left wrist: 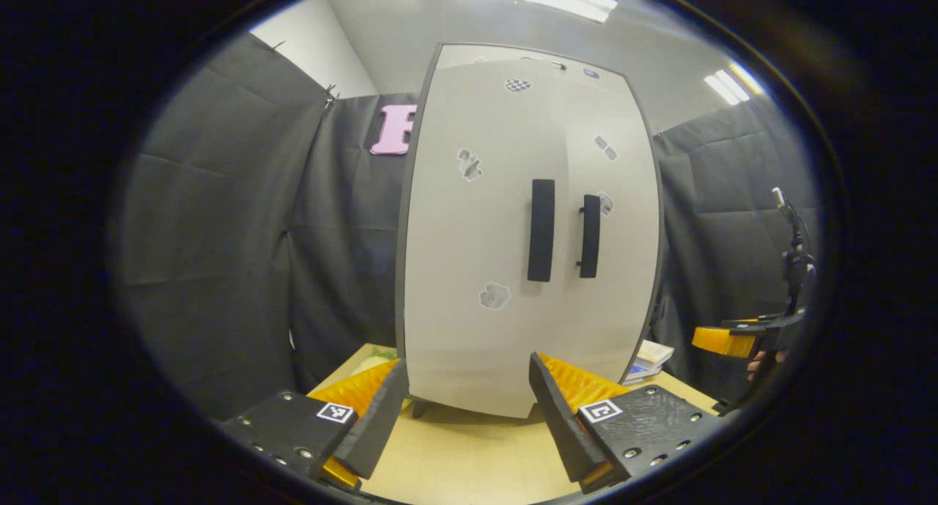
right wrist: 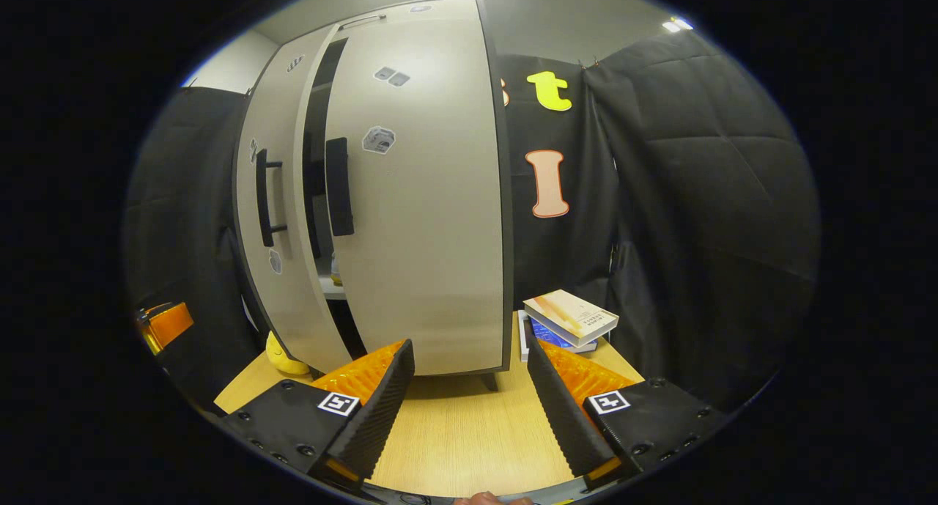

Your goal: Grab one shoe with the right hand and put it into the shoe cabinet, grab the other shoe with the left hand and put it into the shoe cabinet; then close the right door with the right hand and the left door with the left hand.

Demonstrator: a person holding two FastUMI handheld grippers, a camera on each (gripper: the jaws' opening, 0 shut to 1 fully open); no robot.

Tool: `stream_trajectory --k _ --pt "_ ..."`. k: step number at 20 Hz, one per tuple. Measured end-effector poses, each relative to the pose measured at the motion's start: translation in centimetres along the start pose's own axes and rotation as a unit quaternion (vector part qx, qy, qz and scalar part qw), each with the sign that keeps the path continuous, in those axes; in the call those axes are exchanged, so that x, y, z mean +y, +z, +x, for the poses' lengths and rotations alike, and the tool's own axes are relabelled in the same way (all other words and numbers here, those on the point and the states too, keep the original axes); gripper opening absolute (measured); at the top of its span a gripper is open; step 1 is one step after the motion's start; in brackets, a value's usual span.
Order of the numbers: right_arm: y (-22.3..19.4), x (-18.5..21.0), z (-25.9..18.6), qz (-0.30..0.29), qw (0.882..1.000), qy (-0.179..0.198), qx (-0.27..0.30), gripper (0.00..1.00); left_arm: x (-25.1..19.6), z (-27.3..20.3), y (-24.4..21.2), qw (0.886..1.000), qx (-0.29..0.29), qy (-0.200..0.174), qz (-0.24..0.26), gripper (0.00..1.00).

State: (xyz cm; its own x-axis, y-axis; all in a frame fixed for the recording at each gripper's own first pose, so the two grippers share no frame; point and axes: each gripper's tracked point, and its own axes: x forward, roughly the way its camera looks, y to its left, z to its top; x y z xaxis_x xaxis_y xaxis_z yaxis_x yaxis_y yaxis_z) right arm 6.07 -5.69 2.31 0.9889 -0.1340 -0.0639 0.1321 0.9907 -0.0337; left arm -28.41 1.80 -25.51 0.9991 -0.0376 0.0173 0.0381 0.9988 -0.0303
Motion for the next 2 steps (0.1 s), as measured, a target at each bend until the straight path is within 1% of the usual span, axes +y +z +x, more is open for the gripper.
stream_trajectory --k 2 --pt "0.03 0.33 0.14 0.0 1.0 -0.002 -0.003 0.98 0.12 0.84 0.36 1.0 -0.007 -0.004 0.004 0.95"
